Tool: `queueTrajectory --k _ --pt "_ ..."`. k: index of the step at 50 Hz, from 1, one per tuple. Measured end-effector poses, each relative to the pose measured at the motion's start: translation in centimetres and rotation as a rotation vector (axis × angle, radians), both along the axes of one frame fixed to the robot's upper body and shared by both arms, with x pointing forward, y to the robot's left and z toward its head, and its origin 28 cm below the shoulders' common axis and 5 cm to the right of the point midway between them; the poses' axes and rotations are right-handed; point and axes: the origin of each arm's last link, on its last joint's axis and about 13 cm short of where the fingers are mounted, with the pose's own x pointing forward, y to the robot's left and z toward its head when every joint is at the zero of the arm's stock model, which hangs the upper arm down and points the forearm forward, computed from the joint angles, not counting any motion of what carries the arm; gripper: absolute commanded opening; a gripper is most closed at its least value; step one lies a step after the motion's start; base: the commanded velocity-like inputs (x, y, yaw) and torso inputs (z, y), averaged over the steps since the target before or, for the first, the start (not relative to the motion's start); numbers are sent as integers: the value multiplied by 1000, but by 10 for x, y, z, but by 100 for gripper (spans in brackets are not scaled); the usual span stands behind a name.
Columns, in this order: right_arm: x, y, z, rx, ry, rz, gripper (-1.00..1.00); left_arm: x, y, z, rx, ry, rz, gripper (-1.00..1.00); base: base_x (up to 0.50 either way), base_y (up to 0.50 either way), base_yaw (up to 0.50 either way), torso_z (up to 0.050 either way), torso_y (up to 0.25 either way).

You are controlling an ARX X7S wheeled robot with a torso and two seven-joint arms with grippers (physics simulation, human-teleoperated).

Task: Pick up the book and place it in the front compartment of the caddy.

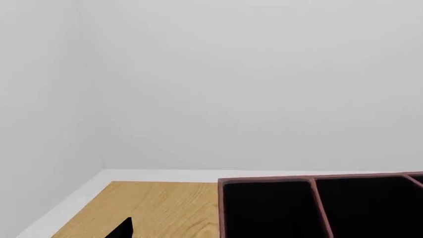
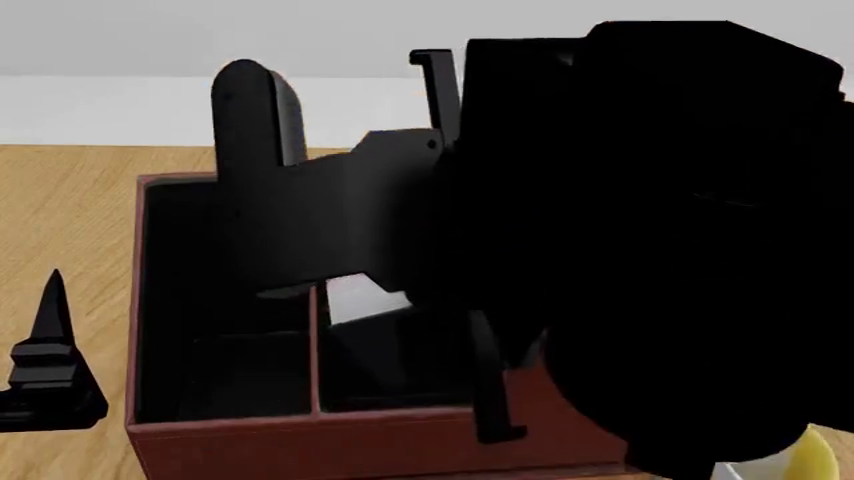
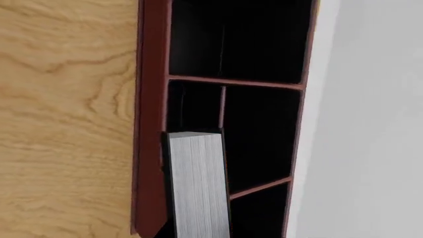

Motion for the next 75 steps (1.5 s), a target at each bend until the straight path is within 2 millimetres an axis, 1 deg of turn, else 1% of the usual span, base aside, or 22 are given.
queueTrajectory --k 14,28,43,60,75 --pt "24 -5 12 85 -12 -33 -100 0 0 -1 2 1 0 100 0 0 0 0 1" --pt "44 2 29 171 -24 -11 -100 1 1 -2 1 4 4 100 0 0 0 1 1" --pt "66 4 39 240 -27 -25 -100 2 2 -1 -1 2 6 100 0 0 0 0 1" --pt "90 2 36 286 -23 -51 -100 3 2 0 3 2 7 100 0 0 0 0 1" --pt "110 2 24 317 -8 -64 -100 5 2 -3 6 11 11 100 0 0 0 0 1"
